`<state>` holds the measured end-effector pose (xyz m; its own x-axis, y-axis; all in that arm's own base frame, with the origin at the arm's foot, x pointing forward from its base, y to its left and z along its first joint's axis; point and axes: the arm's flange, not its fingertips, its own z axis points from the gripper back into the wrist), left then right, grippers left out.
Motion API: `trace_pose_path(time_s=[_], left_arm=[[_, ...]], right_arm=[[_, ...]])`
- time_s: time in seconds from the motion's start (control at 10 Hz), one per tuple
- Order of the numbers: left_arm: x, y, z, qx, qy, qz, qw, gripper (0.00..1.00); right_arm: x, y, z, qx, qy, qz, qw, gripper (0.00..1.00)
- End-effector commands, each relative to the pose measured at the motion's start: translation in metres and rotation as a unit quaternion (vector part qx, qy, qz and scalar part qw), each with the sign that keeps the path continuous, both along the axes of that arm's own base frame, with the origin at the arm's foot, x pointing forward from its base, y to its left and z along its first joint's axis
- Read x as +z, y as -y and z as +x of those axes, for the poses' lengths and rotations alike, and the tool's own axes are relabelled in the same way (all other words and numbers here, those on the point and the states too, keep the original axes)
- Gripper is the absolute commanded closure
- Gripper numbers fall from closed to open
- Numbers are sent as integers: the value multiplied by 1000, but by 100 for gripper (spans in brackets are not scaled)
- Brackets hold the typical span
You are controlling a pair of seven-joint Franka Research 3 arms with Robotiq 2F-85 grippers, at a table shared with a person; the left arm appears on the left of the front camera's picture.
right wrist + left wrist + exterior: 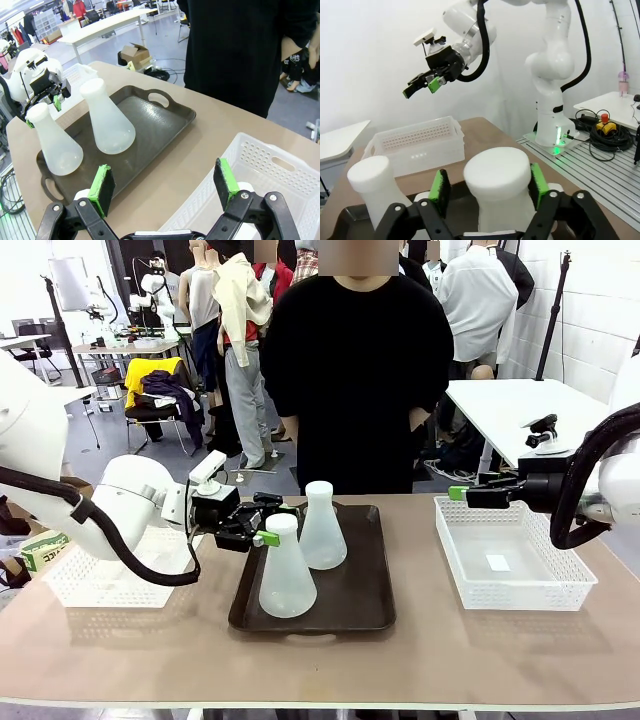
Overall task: Prepare the laboratory tools.
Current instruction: Place the picked Big flask upright in the Handle tray as directed by the person.
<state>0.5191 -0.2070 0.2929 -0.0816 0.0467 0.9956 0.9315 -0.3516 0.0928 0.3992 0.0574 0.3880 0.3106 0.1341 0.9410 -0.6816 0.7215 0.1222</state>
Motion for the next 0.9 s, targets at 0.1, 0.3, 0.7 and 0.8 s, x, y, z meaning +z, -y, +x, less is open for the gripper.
trace_pose_path(time_s=[0.1, 0.3, 0.7, 0.8], left_arm=[[8, -4, -2, 15, -15, 14, 1000, 0], [16, -7, -4, 13, -32, 52, 998, 0], [18, 0, -6, -27, -79, 88, 993, 0], [18, -1, -6, -23, -83, 94, 992, 0]], right_arm=[[-1, 0, 0, 0, -2, 6, 1000, 0], [-1, 0, 0, 0, -2, 6, 1000, 0], [-1, 0, 0, 0, -2, 6, 1000, 0], [-1, 0, 0, 0, -2, 6, 1000, 0]])
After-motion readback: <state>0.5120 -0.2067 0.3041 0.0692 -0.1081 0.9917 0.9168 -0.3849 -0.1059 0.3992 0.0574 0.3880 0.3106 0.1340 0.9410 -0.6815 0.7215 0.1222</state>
